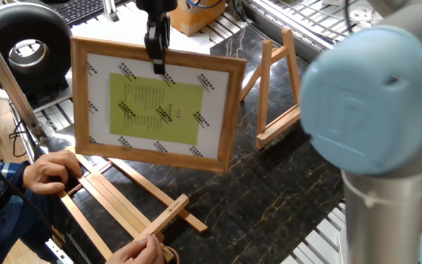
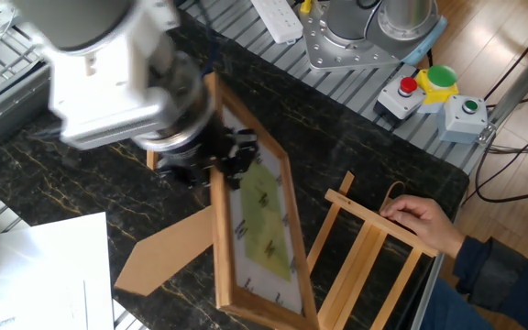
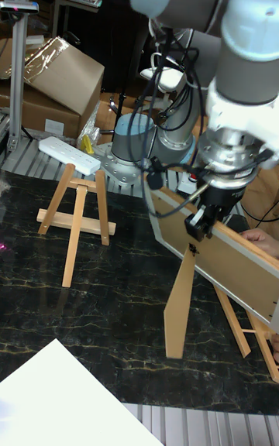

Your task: Take the photo frame down from the bracket

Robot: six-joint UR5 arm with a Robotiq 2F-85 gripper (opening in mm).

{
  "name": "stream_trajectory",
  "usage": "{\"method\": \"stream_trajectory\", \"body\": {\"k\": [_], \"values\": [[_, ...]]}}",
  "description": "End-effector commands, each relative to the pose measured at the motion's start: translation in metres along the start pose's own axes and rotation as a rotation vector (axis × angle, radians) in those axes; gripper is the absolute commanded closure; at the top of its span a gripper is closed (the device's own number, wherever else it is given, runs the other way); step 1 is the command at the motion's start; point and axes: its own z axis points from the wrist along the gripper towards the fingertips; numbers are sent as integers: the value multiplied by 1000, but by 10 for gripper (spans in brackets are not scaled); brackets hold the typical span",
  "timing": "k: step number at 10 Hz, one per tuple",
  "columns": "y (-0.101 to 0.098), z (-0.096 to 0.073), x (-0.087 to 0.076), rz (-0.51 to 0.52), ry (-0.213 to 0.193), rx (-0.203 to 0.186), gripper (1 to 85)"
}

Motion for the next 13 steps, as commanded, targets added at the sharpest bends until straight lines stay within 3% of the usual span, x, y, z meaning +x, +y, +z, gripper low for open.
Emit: {"method": "stream_trajectory", "body": {"k": [1, 5, 7, 8, 9, 13], "values": [[-29, 7, 1, -83, -26, -39, 843], [-43, 26, 10, -118, -9, -66, 843], [-44, 34, -1, -126, -46, -89, 843], [-51, 38, -6, -122, -61, -82, 843], [-66, 41, 4, -139, -19, -50, 843], [-74, 38, 3, -182, -11, -51, 647]]}}
